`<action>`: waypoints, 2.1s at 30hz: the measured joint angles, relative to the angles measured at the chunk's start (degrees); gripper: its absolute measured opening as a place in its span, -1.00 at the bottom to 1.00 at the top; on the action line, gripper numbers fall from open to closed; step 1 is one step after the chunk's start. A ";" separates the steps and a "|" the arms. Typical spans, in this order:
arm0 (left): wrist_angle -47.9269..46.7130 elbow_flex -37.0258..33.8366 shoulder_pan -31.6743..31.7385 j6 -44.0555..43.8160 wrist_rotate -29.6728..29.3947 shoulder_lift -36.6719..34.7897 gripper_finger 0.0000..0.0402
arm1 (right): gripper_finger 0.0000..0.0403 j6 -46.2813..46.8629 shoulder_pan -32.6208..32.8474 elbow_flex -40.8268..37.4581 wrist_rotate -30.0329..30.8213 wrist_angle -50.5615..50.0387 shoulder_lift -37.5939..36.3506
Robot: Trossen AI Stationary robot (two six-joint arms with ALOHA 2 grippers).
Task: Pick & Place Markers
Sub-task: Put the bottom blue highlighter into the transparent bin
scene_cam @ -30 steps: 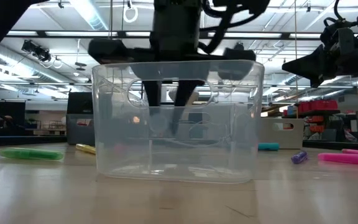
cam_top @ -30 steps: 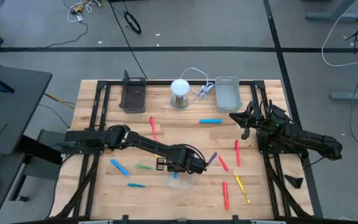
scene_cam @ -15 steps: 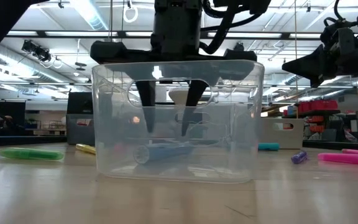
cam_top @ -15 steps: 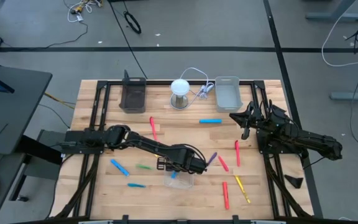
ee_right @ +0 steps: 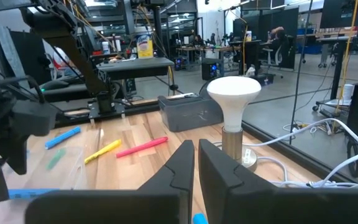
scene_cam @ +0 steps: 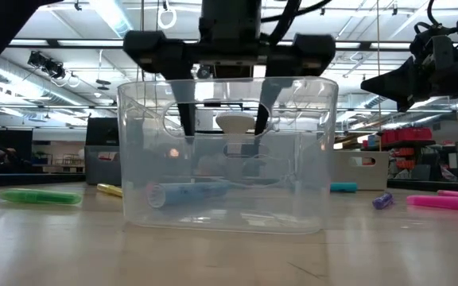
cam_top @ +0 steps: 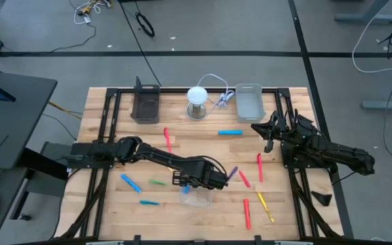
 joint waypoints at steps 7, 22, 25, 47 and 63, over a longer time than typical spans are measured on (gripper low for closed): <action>-3.35 4.85 0.00 0.14 -0.07 -0.04 0.43 | -0.86 0.01 0.00 0.00 0.00 0.00 0.00; -10.52 8.66 0.47 -0.53 -0.19 -3.09 0.43 | -0.86 0.01 0.00 0.00 0.00 0.04 0.00; -10.57 8.66 0.70 -0.54 -0.25 -3.21 0.43 | -0.86 0.00 0.00 0.00 0.00 0.02 0.00; -6.03 -13.23 -0.56 -9.15 -1.39 -16.79 0.44 | -0.86 0.00 0.00 0.00 0.02 0.02 0.02; 7.35 -43.26 -5.32 -20.27 1.84 -34.74 0.44 | -0.86 0.00 0.00 0.00 0.02 0.04 0.02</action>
